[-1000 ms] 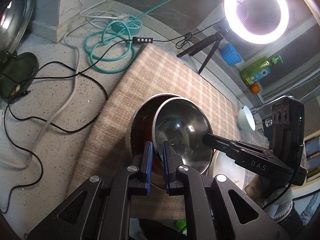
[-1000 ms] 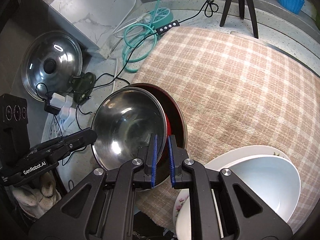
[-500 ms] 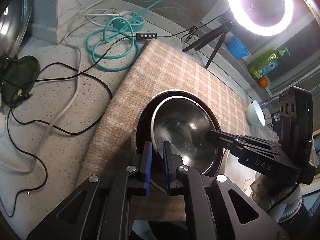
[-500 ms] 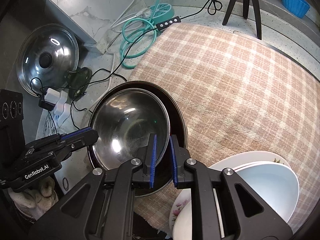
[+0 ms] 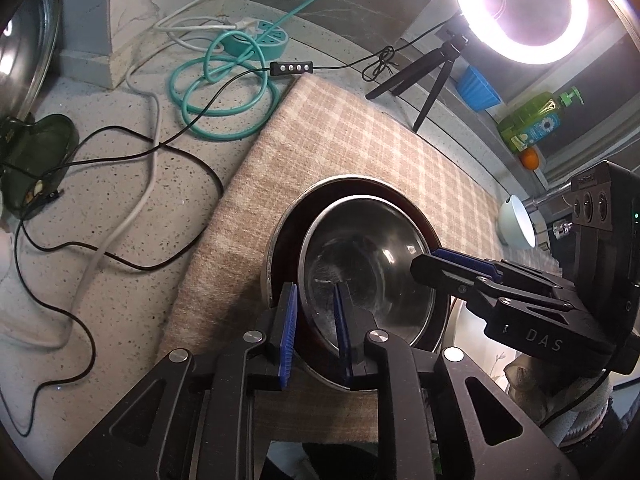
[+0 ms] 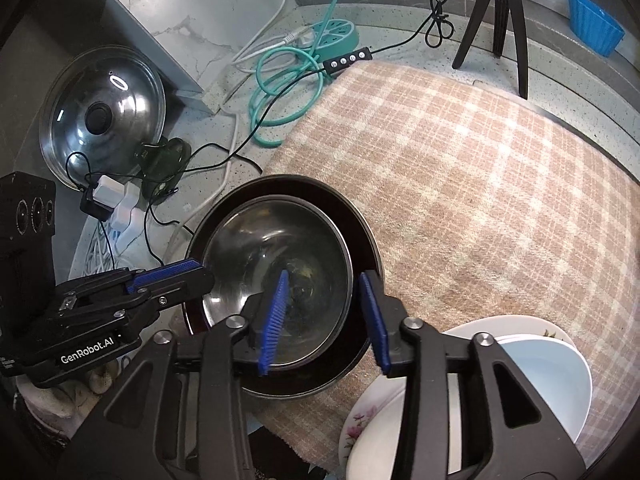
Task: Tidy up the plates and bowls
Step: 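Open the right gripper and release the nested bowl, then move the right gripper to the rim of the pale blue bowl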
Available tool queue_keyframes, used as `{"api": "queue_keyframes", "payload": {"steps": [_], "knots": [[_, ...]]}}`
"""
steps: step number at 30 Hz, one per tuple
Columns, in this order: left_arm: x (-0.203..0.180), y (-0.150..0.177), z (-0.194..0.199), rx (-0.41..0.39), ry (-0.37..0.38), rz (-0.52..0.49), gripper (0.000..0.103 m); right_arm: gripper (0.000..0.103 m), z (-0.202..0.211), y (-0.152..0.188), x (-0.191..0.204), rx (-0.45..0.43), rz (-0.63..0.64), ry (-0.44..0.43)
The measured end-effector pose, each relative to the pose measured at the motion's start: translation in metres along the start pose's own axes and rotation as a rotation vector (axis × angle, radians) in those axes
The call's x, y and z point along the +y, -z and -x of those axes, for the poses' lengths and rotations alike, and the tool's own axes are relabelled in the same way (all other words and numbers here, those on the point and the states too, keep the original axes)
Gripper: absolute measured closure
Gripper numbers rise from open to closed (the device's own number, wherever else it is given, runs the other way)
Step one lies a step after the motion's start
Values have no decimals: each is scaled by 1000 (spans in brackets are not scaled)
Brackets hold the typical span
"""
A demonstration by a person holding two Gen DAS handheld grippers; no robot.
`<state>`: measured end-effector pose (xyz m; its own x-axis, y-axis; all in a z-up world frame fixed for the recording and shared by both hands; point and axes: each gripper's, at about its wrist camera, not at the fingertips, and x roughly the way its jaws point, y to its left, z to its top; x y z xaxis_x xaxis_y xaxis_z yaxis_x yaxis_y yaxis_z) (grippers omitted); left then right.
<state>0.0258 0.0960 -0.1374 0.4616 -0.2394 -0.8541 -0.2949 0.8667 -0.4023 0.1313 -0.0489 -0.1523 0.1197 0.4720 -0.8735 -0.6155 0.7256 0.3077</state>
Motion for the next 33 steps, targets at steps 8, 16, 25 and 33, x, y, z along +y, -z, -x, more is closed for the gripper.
{"api": "queue_keyframes", "payload": {"steps": [8,16,25,33], "knots": [[-6,-2,9,-26,9,-12,86,59,12,0,0,-30,-13,-21],[-18,-6,21,-69,18,-35,78,47,39,7,-9,-88,-40,-46],[-49,-14,25,-92,60,-92,62,23,85,24,-39,-168,-86,-24],[-78,-16,11,-55,90,-125,53,20,128,46,-94,-223,-172,41]]}}
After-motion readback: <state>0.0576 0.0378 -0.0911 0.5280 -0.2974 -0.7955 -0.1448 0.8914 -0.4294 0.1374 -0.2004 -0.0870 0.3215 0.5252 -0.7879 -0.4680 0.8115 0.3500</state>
